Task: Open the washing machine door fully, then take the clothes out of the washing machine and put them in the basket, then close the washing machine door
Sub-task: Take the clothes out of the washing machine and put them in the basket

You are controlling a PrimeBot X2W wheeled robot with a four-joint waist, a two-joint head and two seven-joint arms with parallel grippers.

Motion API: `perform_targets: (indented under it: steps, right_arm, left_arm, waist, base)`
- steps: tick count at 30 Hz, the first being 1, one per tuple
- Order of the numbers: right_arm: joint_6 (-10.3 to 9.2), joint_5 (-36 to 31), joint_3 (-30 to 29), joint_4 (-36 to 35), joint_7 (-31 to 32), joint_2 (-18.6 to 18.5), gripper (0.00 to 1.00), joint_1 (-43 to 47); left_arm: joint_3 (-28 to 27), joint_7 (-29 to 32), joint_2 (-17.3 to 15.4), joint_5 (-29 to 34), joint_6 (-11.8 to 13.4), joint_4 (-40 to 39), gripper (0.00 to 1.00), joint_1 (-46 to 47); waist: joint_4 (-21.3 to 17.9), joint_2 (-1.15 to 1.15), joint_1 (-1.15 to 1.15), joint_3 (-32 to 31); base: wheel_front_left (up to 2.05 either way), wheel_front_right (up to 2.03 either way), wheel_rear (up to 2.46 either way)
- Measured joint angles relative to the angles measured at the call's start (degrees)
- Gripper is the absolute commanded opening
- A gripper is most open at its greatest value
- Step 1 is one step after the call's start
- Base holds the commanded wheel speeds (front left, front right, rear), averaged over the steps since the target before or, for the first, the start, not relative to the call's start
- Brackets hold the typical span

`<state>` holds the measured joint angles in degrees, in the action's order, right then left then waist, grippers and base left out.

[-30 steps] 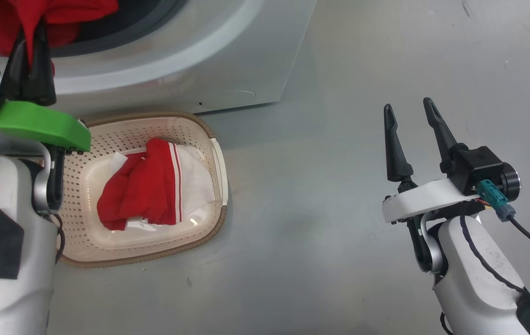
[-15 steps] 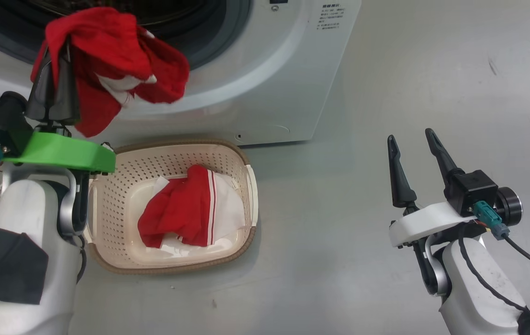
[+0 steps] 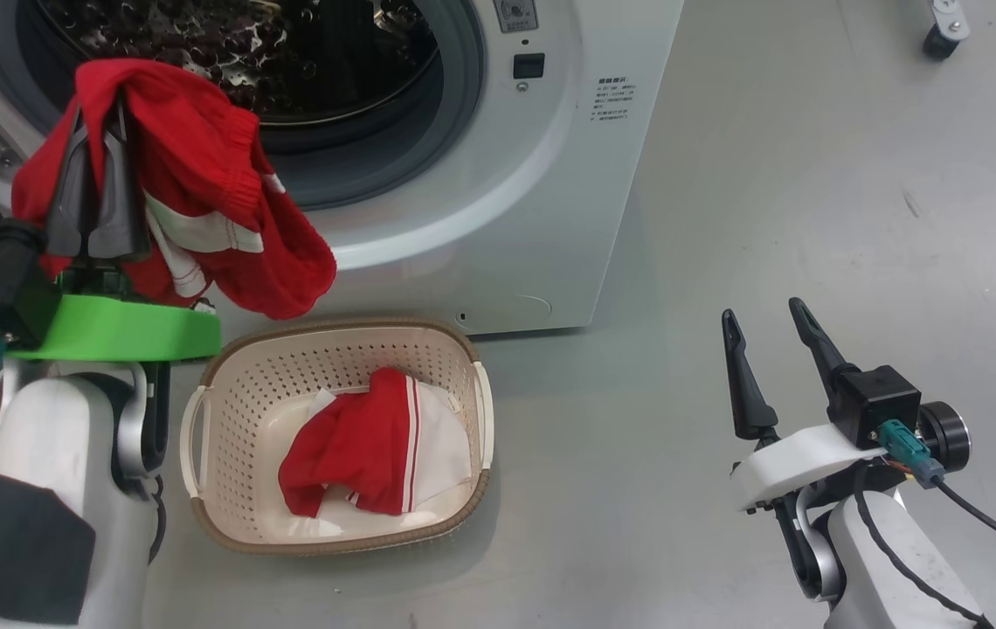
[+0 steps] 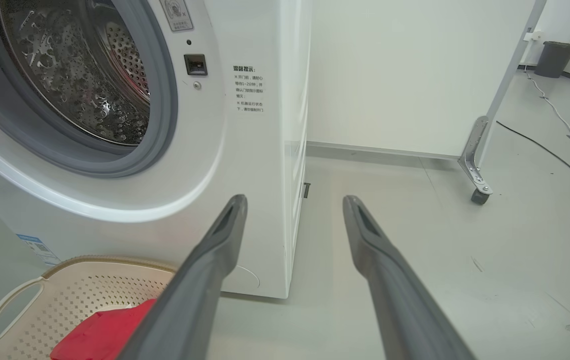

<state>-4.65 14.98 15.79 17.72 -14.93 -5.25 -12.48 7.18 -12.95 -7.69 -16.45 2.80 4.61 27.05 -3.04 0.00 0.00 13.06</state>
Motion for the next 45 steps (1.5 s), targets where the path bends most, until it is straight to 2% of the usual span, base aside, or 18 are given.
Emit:
perform_targets:
  steps: [9,24,35,45]
  right_arm:
    - [0.01,0.0,-0.8,-0.2,0.0,0.2,1.00,1.7]
    - [0.05,-0.1,-0.9,-3.0,0.0,0.8,1.00,2.4]
    - [0.04,-0.1,-1.1,-5.8,0.0,1.5,1.00,1.3]
    - [0.05,-0.1,-0.8,-8.5,0.0,1.8,1.00,-1.9]
  left_arm:
    - [0.0,0.9,0.5,-0.1,1.0,-3.2,0.00,-6.0]
    - [2.5,7.2,2.6,-2.3,1.5,1.2,0.00,-18.9]
    - [0.8,7.3,3.2,-6.2,1.5,7.7,0.00,-18.2]
    - [-1.8,7.3,3.2,-8.3,1.4,15.6,0.00,-9.9]
  waist:
    - [-0.9,0.00,0.00,-1.9]
    - [-2.3,0.00,0.00,1.1]
    - [-4.6,0.00,0.00,7.9]
    - [-7.4,0.00,0.00,15.5]
  base:
    - [0.00,0.00,0.00]
    - [0.00,0.00,0.00]
    - [0.00,0.00,0.00]
    - [0.00,0.00,0.00]
